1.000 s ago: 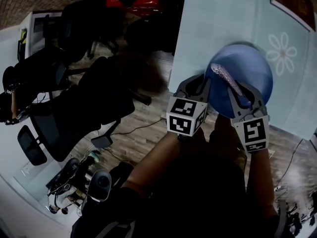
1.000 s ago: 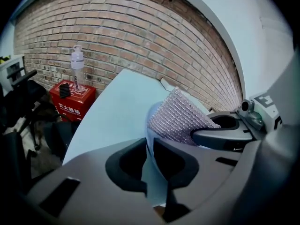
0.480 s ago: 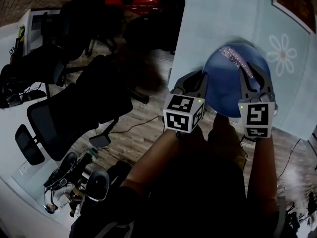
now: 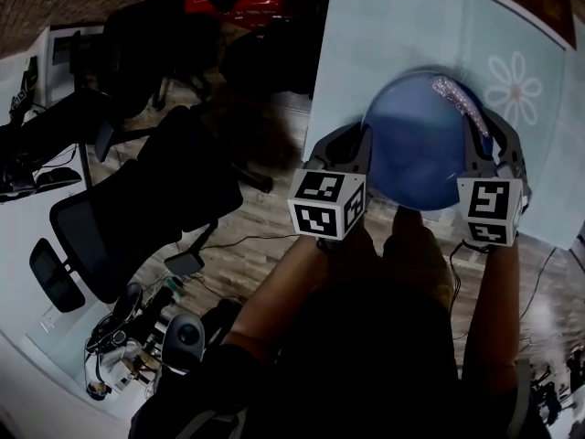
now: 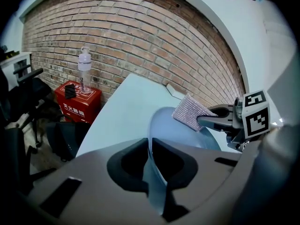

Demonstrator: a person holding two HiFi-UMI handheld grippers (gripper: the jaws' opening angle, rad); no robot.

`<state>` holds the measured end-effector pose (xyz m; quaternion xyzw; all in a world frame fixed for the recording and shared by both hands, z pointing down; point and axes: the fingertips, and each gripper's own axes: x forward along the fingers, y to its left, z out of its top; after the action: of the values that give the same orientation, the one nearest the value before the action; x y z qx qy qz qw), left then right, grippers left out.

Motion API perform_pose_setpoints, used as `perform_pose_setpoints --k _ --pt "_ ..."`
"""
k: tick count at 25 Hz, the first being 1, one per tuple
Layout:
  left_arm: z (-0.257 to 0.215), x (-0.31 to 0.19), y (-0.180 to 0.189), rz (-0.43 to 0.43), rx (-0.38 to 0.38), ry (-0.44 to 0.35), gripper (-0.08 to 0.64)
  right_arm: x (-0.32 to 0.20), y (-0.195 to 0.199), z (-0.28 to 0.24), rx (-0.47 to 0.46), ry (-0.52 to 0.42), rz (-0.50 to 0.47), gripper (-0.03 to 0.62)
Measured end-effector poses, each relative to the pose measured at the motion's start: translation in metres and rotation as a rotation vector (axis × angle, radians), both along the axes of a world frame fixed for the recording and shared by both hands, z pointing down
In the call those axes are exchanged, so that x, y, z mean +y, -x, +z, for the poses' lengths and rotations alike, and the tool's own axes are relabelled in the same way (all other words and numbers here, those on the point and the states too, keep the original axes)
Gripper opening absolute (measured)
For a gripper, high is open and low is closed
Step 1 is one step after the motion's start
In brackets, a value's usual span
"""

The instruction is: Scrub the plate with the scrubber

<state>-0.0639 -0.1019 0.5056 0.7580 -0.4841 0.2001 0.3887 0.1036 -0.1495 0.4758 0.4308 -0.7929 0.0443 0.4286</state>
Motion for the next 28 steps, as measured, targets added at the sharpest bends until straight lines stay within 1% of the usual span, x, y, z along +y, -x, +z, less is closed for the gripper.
perform_pose_setpoints --k 3,6,11,18,22,25,28 --pt "-0.001 0.001 -0.001 -0.009 0.004 -0.001 0.044 0.011 -0.013 -0.004 0.021 0.008 0.0 0.089" --pt "-0.001 0.002 -0.001 -0.012 -0.011 -0.005 0.044 0.027 -0.018 -0.007 0.033 0.012 -0.025 0.089" --pt "-0.001 0.004 -0.002 -0.016 -0.023 -0.012 0.044 0.062 -0.021 -0.004 -0.003 0.042 -0.037 0.089" --pt "-0.004 0.006 -0.006 -0.023 -0.034 -0.014 0.044 0.103 -0.01 -0.008 -0.067 0.078 -0.041 0.089" --pt "-0.002 0.007 -0.007 -0.03 -0.03 -0.012 0.044 0.117 0.003 -0.008 -0.07 0.07 -0.105 0.089" --pt "-0.003 0.006 -0.006 -0.03 -0.034 -0.016 0.044 0.128 0.014 -0.007 -0.09 0.092 -0.115 0.089" --pt "-0.002 0.005 -0.006 -0.031 -0.029 -0.017 0.044 0.137 0.027 -0.005 -0.102 0.113 -0.151 0.089"
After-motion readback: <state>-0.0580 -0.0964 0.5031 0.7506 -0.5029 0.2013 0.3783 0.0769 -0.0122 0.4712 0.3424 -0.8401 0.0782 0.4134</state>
